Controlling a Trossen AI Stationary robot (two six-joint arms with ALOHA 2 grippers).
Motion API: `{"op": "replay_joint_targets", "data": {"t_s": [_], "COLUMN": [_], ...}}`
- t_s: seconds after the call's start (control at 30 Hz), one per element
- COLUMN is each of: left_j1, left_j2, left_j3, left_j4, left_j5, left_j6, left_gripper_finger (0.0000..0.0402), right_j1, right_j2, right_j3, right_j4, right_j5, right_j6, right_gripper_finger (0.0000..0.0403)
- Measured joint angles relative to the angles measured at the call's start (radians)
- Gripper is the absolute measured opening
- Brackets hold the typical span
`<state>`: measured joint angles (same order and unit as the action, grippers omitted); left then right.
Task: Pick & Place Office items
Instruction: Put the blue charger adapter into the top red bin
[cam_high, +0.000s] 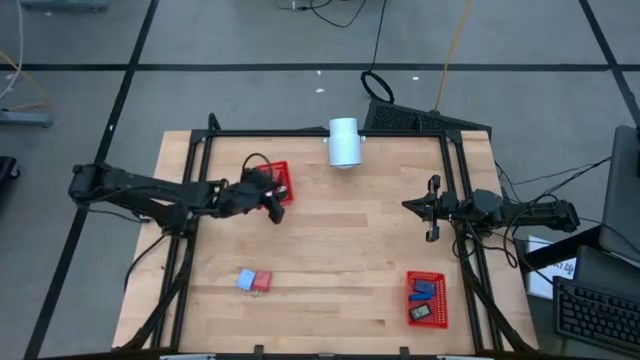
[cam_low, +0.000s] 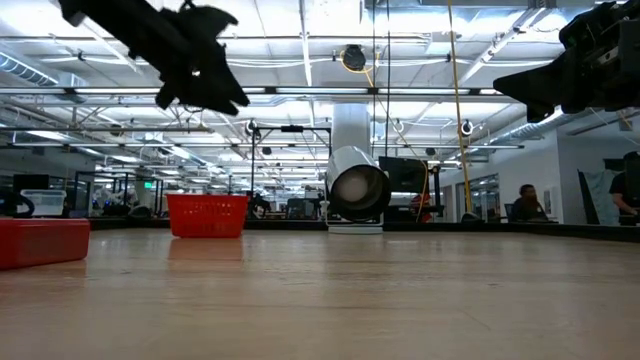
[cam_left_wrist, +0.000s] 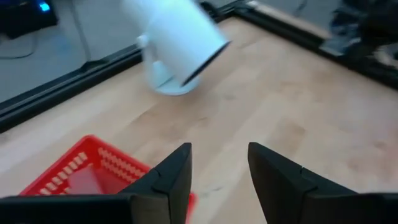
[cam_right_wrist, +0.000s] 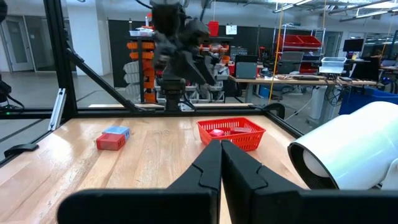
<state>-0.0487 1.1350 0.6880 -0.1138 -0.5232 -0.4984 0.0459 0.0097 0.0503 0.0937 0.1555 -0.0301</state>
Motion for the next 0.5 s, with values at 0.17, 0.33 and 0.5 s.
{"op": "replay_joint_targets", "data": {"t_s": [0.17, 0.33, 0.5], "left_j1": [-0.086, -0.174, -0.257], "left_j2": [-0.041, -0.046, -0.046], "left_j3": [0.000, 0.000, 0.000], "left_j4": [-0.001, -0.004, -0.004], "left_j5": [0.000, 0.001, 0.055], "left_j6": [0.007, 0.006, -0.004], "left_gripper_finger": [0.0147, 0.0133, 0.0121], "right_j1": [0.000, 0.000, 0.000], "right_j2": [0.000, 0.000, 0.000], "right_j3": [0.000, 0.000, 0.000], "right_j4": [0.000, 0.000, 0.000], "right_j5": [0.000, 0.000, 0.000], "right_j6": [0.000, 0.000, 0.000], "right_gripper_finger": [0.0000, 0.0000, 0.0000]}}
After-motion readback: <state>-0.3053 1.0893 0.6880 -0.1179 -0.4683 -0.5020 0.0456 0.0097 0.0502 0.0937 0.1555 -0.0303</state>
